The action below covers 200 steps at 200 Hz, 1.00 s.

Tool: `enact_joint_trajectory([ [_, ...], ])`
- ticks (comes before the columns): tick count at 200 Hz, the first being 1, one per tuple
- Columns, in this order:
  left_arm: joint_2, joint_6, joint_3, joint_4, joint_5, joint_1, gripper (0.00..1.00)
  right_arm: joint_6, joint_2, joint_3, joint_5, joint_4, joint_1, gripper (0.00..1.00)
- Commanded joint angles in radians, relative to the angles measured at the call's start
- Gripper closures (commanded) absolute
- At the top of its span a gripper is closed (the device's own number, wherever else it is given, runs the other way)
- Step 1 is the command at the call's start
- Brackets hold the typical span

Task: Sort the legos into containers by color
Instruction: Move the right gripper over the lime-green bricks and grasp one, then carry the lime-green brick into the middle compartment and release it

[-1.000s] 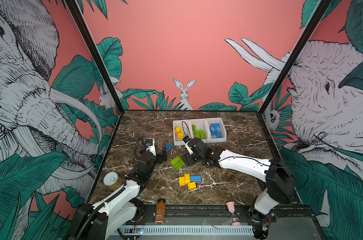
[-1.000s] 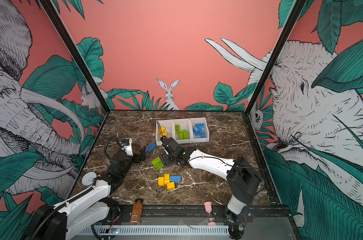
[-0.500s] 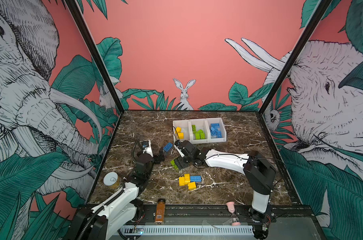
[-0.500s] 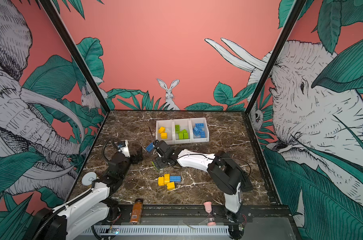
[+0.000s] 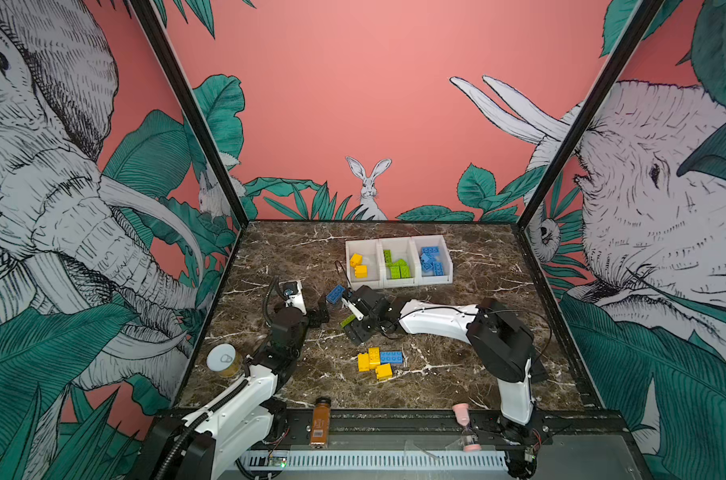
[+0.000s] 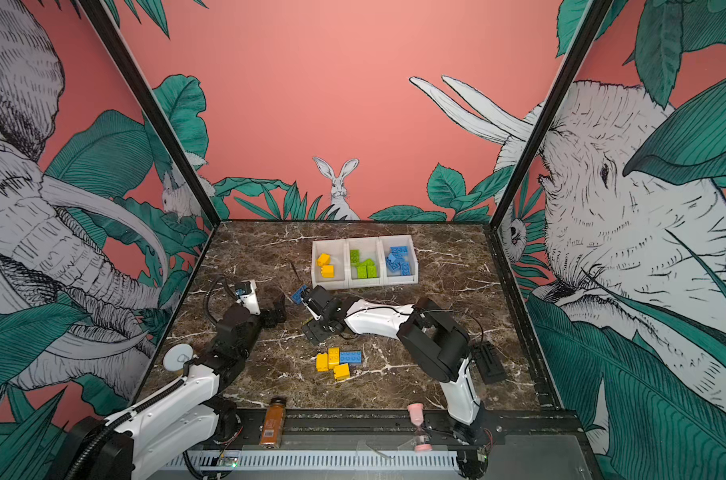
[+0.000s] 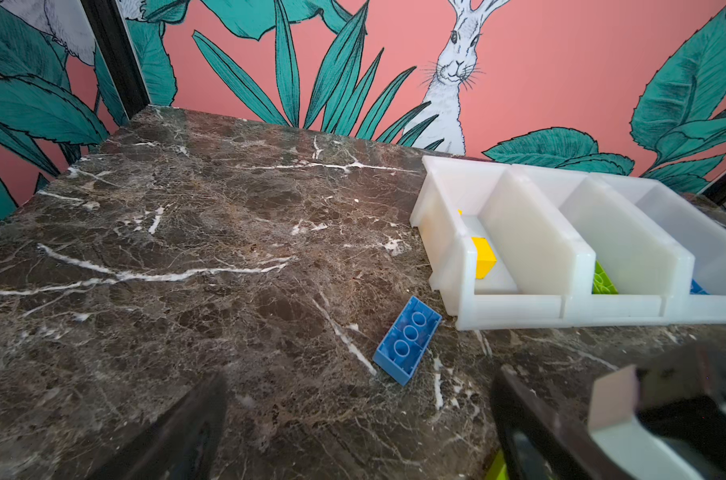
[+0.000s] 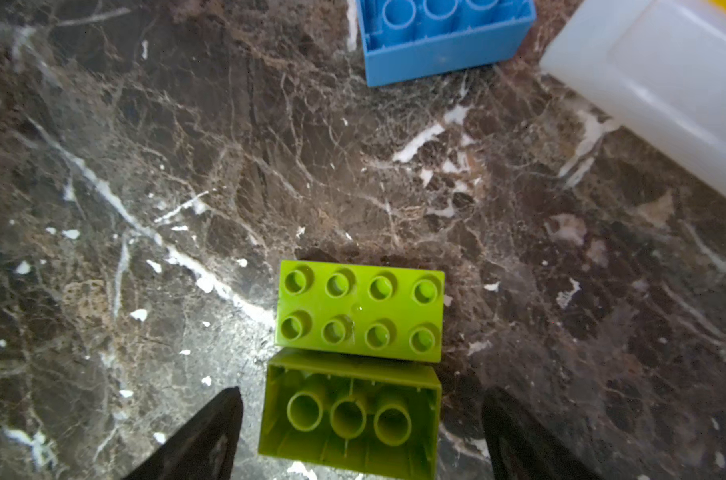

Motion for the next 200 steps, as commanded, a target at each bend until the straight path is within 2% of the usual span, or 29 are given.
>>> enact_joint_trajectory([
  [1, -0.011, -0.014, -0.013, 0.03, -0.001, 0.008, 0.01, -0.017, 0.023, 0.028, -0.012, -0.011, 0.009, 0.12],
  [36, -0.013, -0.012, -0.009, 0.019, -0.002, 0.008, 0.01, -0.012, 0.046, 0.039, -0.004, -0.014, 0.008, 0.15],
  [71, -0.014, 0.003, -0.014, 0.034, -0.005, 0.01, 0.01, -0.005, 0.037, 0.031, 0.005, -0.011, 0.01, 0.27],
  [136, -0.012, 0.016, -0.014, 0.028, -0.01, 0.011, 0.01, -0.007, -0.051, 0.0, 0.039, -0.001, 0.003, 0.39],
  [167, -0.011, 0.015, -0.012, 0.026, -0.007, 0.01, 0.01, -0.01, -0.112, -0.009, 0.003, -0.009, -0.049, 0.46],
  [200, -0.025, 0.016, -0.009, 0.022, 0.011, 0.011, 0.01, -0.035, -0.169, 0.016, -0.03, -0.093, -0.128, 0.45],
])
